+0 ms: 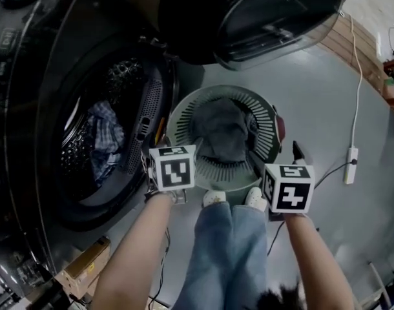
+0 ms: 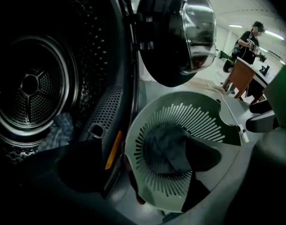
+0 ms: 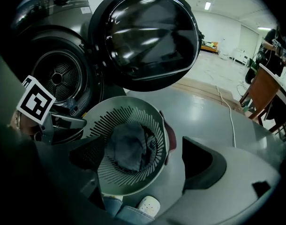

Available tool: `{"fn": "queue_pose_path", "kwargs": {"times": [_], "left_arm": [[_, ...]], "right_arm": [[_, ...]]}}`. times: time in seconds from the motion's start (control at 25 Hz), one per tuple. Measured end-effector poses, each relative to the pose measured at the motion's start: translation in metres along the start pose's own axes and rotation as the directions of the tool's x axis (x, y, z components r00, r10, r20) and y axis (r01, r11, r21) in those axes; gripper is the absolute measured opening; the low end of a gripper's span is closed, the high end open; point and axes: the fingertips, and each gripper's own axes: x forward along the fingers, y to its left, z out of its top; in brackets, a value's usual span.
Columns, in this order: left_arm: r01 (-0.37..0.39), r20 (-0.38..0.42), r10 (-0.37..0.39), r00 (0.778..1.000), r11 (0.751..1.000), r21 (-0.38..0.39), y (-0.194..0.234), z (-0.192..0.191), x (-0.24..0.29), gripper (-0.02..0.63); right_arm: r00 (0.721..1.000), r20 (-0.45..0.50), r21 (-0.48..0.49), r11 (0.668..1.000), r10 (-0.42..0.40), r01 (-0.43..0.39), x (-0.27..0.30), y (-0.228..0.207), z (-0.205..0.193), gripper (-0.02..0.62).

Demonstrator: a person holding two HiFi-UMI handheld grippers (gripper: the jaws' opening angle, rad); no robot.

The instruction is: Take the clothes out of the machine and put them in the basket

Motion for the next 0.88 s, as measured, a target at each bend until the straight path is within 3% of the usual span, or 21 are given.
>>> {"fn": "queue_pose_path", "kwargs": {"times": [0.28,0.56,0.88], "left_arm": [[-0.113,0.005,0.114,0.993,0.989,-0.100,0.064,-0.005,-0.036,0.523],[-0.207,-0.005,0.208,0.978,0.970,-0.128,0.111,-0.012,-0.053,0.523],[-0.416,-0.001,0.419,0.908,0.899,-0.136,0.184,-0.010,-0.049,0.523]], "right_arm": [[1.000,-0.022,-0.048,0.999,0.015,-0.016,-0.001,0.027,0.015,0.518],[0.997,-0.080,-0.109,0.994,-0.005,-0.004,0.006,0.051,0.024,0.518],[0.992,-0.126,-0.205,0.978,0.010,-0.036,0.025,0.087,0.027,0.517]]}}
